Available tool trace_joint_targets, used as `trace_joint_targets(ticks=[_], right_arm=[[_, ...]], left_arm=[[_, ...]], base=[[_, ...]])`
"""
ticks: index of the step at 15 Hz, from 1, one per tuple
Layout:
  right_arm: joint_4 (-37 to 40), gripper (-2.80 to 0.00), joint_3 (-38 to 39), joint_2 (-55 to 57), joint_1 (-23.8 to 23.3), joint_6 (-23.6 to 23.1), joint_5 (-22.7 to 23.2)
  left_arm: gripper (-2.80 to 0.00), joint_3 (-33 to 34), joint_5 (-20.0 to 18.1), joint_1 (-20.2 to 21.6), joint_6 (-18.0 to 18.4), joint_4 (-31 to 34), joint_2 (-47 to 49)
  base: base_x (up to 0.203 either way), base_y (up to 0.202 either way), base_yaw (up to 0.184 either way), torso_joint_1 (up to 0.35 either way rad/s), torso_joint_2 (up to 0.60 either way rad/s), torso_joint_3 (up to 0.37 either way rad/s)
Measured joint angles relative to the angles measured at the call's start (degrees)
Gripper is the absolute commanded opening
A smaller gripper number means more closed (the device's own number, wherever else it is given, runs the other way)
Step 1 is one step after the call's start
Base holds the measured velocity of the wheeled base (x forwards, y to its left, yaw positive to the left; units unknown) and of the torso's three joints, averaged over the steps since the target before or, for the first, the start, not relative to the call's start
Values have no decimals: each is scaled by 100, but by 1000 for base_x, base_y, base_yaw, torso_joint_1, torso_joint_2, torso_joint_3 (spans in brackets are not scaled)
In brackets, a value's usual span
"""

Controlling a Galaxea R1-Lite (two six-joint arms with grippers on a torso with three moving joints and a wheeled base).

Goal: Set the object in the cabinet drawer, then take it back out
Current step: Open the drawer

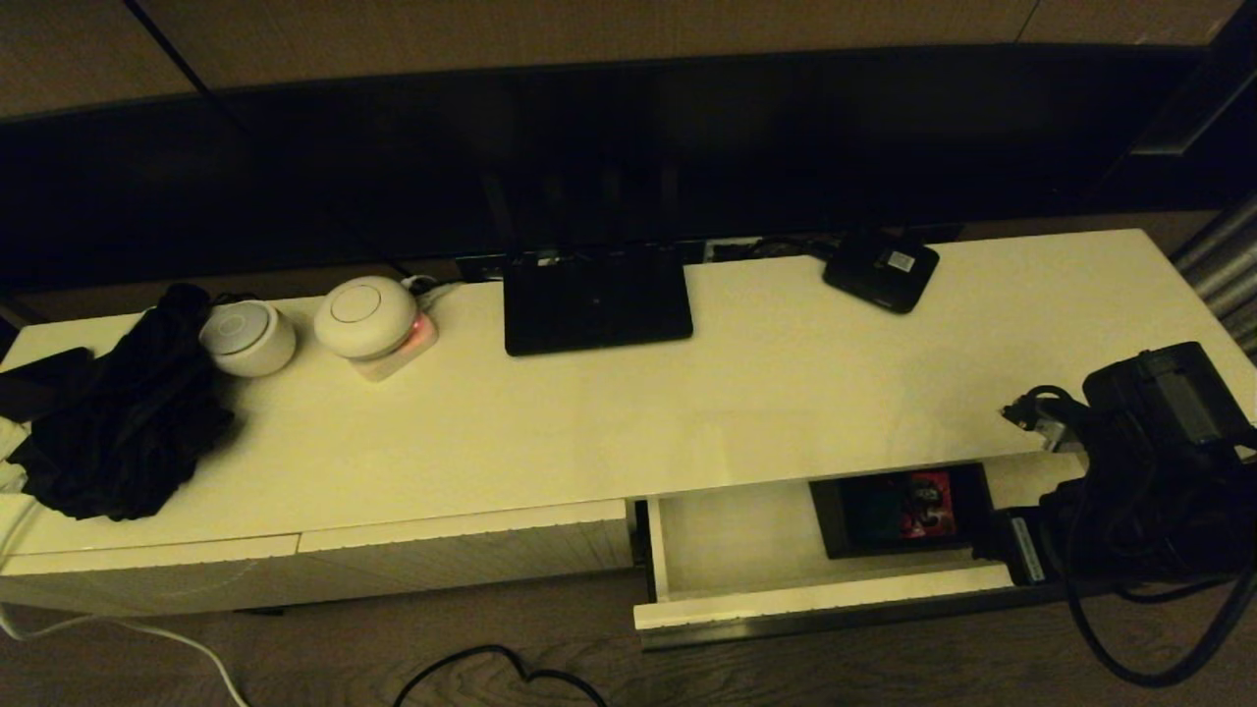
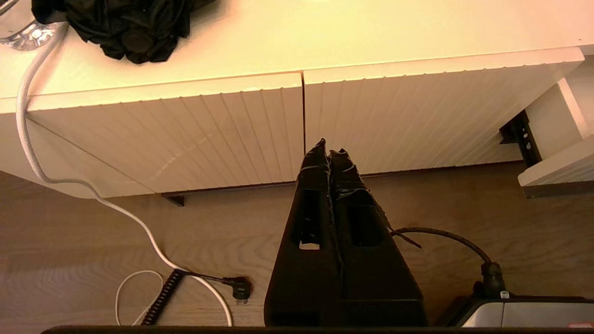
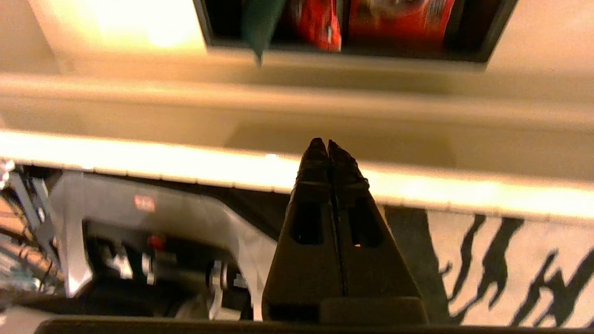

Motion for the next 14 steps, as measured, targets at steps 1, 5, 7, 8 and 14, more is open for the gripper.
trace_joint_targets(ticks=[1, 5, 7, 8, 14], right_arm=[[-52, -280, -36, 60, -6, -2, 0], [-90, -280, -167, 198, -26, -29, 1], [-167, -280, -185, 241, -32, -49, 0], [-272, -280, -173, 271, -34, -51, 4], [-435, -280, -144, 460, -104, -95, 6]], left_arm=[[-280, 0, 0, 0, 0, 0, 0], [-280, 0, -1, 0, 0, 0, 0], [-280, 0, 0, 0, 0, 0, 0], [-280, 0, 0, 0, 0, 0, 0], [-280, 0, 0, -5, 0, 0, 0]], base=[[0, 0, 0, 0, 0, 0], [0, 0, 0, 0, 0, 0], [0, 0, 0, 0, 0, 0], [0, 0, 0, 0, 0, 0], [0, 0, 0, 0, 0, 0]])
